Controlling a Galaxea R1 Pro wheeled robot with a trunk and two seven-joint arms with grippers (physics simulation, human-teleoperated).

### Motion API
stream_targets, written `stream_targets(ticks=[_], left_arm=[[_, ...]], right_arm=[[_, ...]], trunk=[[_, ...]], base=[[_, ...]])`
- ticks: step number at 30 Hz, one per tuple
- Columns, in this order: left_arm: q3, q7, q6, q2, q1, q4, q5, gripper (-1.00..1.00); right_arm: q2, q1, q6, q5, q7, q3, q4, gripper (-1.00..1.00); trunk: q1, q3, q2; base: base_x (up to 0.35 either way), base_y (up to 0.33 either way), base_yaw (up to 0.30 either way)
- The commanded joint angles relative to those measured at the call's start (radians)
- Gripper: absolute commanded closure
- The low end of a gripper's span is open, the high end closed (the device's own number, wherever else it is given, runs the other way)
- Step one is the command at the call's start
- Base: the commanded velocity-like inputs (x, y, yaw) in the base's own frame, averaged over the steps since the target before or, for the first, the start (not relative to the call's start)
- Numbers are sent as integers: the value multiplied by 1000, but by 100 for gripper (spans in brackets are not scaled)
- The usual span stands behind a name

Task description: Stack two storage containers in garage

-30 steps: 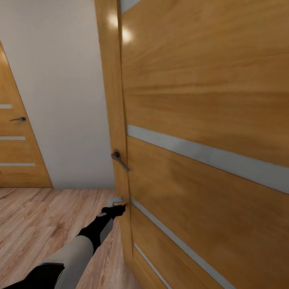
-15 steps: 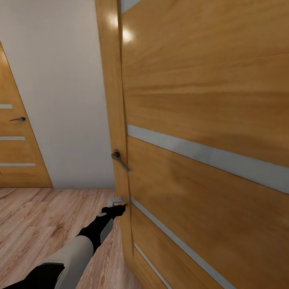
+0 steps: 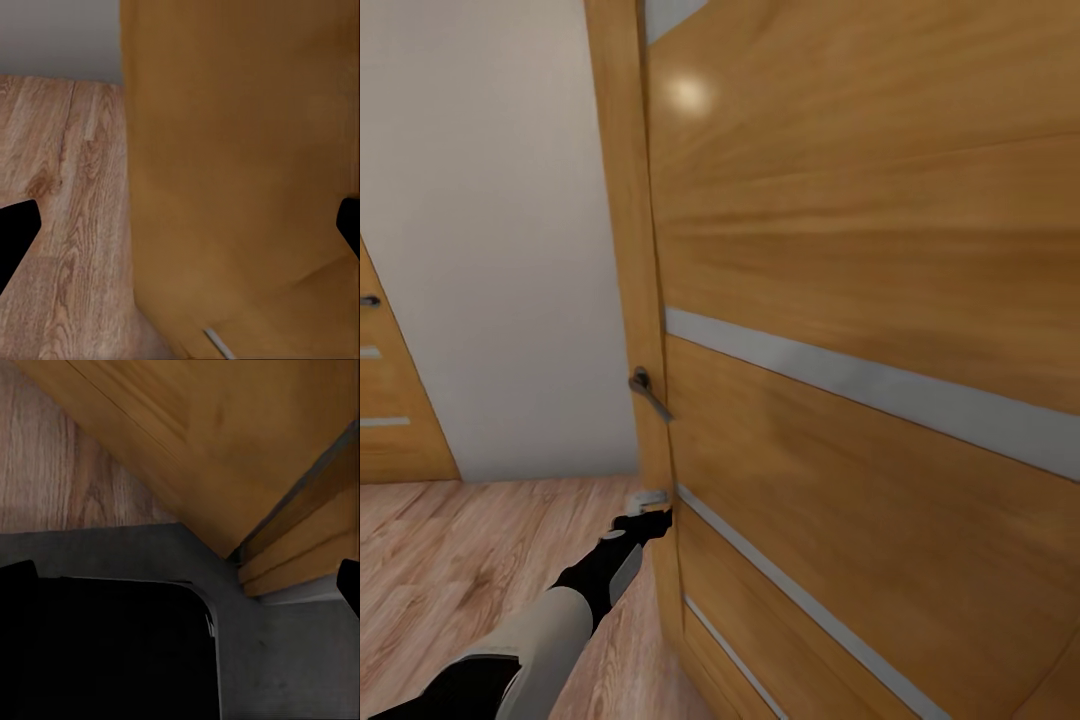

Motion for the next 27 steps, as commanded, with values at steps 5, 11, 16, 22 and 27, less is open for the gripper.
stream_targets(ticks=[5,11,16,22,27], left_arm=[[-3,-4,5,-1,0,-3,16,-100],[-3,-4,5,-1,0,-3,16,-100],[-3,-4,5,-1,0,-3,16,-100],[-3,-4,5,-1,0,-3,16,-100],[-3,-4,5,-1,0,-3,16,-100]], right_arm=[[0,-1,-3,1,-3,1,1,-100],[0,-1,-4,1,-3,0,1,-100],[0,-1,-4,1,-3,1,1,-100],[0,-1,-4,1,-3,1,1,-100],[0,-1,-4,1,-3,1,1,-100]], trunk=[[0,-1,0],[0,-1,0],[0,-1,0],[0,-1,0],[0,-1,0]], base=[[0,0,-276],[0,0,-276],[0,0,-153],[0,0,-20],[0,0,-184]])
